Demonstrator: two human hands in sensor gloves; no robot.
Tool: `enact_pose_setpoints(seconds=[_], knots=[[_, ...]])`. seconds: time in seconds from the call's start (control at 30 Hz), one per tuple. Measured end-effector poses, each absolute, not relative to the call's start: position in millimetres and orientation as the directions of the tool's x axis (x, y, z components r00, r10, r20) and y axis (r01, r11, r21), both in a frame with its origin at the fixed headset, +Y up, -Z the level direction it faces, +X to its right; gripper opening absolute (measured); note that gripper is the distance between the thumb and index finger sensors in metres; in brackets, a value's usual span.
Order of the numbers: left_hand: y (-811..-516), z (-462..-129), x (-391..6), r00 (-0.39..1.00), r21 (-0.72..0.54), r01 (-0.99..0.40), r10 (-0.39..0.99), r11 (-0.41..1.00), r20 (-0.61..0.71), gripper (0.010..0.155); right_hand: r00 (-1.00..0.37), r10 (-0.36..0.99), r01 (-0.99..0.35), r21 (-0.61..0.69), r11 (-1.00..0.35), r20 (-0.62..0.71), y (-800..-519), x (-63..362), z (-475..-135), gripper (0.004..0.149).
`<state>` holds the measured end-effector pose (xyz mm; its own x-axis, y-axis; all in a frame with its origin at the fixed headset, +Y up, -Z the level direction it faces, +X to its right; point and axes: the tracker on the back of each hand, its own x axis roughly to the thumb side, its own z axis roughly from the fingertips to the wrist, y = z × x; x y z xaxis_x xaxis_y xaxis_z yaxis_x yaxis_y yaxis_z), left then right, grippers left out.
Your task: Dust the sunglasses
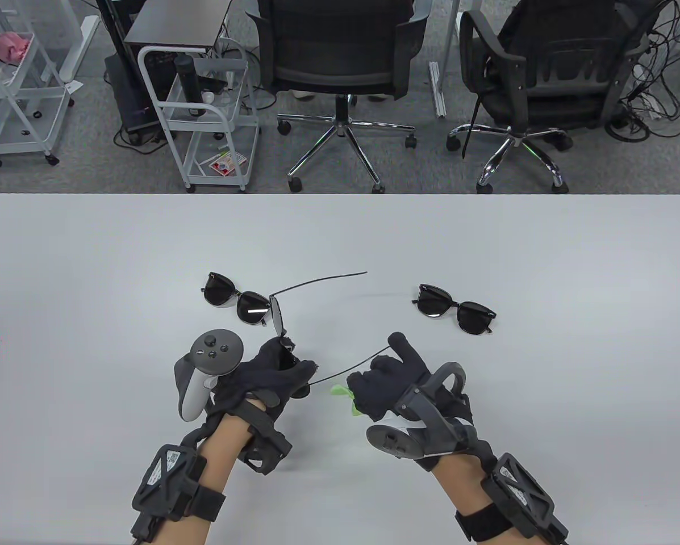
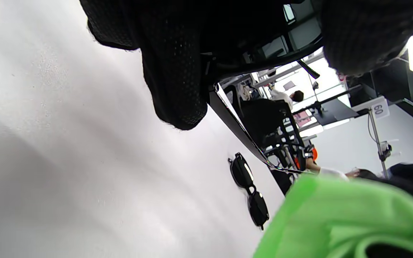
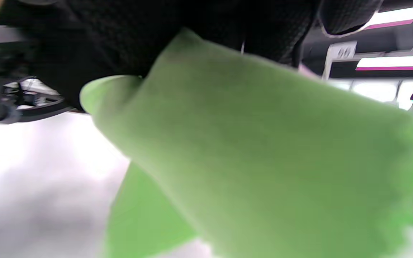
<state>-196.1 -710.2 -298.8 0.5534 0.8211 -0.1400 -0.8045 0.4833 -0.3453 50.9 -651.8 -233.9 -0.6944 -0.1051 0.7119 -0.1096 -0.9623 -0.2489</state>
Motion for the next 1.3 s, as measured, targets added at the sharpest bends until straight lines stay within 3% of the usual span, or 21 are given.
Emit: enact_pose_setpoints(seconds=[0.07, 0.2, 0.3, 0.4, 0.5, 0.63, 0.9, 1.0, 1.1, 1.23, 1.3], knots=[[-712, -300, -198, 0.534, -0.341, -0.818, 0.833, 0.464, -0.146, 0.097, -0.673, -0.001, -0.069, -0.064, -0.996, 0.739, -668, 48, -240, 0.044], [-712, -300, -195, 0.499, -0.351, -0.833, 0.855, 0.428, -0.141, 0.098, -0.704, 0.108, 0.018, 0.169, -0.985, 0.702, -695, 46, -253, 0.045], [-710, -300, -192, 0.488, -0.347, -0.835, 0.866, 0.426, -0.110, 0.097, -0.730, 0.217, 0.007, 0.324, -0.946, 0.648, -707, 51, -261, 0.057], [-709, -300, -189, 0.472, -0.348, -0.841, 0.877, 0.415, -0.093, 0.097, -0.745, 0.292, -0.153, 0.272, -0.950, 0.600, -700, 61, -266, 0.064], [-709, -299, -184, 0.470, -0.363, -0.833, 0.880, 0.417, -0.066, 0.098, -0.755, 0.368, -0.369, 0.111, -0.923, 0.542, -686, 76, -268, 0.061], [-707, -295, -175, 0.439, -0.383, -0.839, 0.897, 0.387, -0.057, 0.098, -0.758, 0.406, -0.470, 0.005, -0.883, 0.511, -681, 82, -267, 0.052], [-703, -282, -131, 0.529, -0.505, -0.714, 0.846, 0.485, 0.064, 0.097, -0.768, 0.341, -0.459, -0.095, -0.883, 0.542, -673, 63, -263, 0.052], [-702, -283, -131, 0.567, -0.470, -0.699, 0.818, 0.540, 0.096, 0.097, -0.797, 0.227, -0.366, -0.149, -0.918, 0.560, -671, 64, -263, 0.051], [-705, -285, -137, 0.564, -0.458, -0.717, 0.823, 0.525, 0.061, 0.097, -0.806, 0.266, -0.427, -0.208, -0.880, 0.530, -664, 75, -263, 0.049], [-700, -286, -143, 0.715, -0.344, -0.611, 0.683, 0.713, 0.146, 0.097, -0.834, 0.228, -0.444, -0.367, -0.817, 0.502, -651, 100, -263, 0.055], [-697, -286, -142, 0.785, -0.293, -0.521, 0.585, 0.801, 0.204, 0.096, -0.846, 0.246, -0.439, -0.356, -0.825, 0.474, -654, 110, -266, 0.065]])
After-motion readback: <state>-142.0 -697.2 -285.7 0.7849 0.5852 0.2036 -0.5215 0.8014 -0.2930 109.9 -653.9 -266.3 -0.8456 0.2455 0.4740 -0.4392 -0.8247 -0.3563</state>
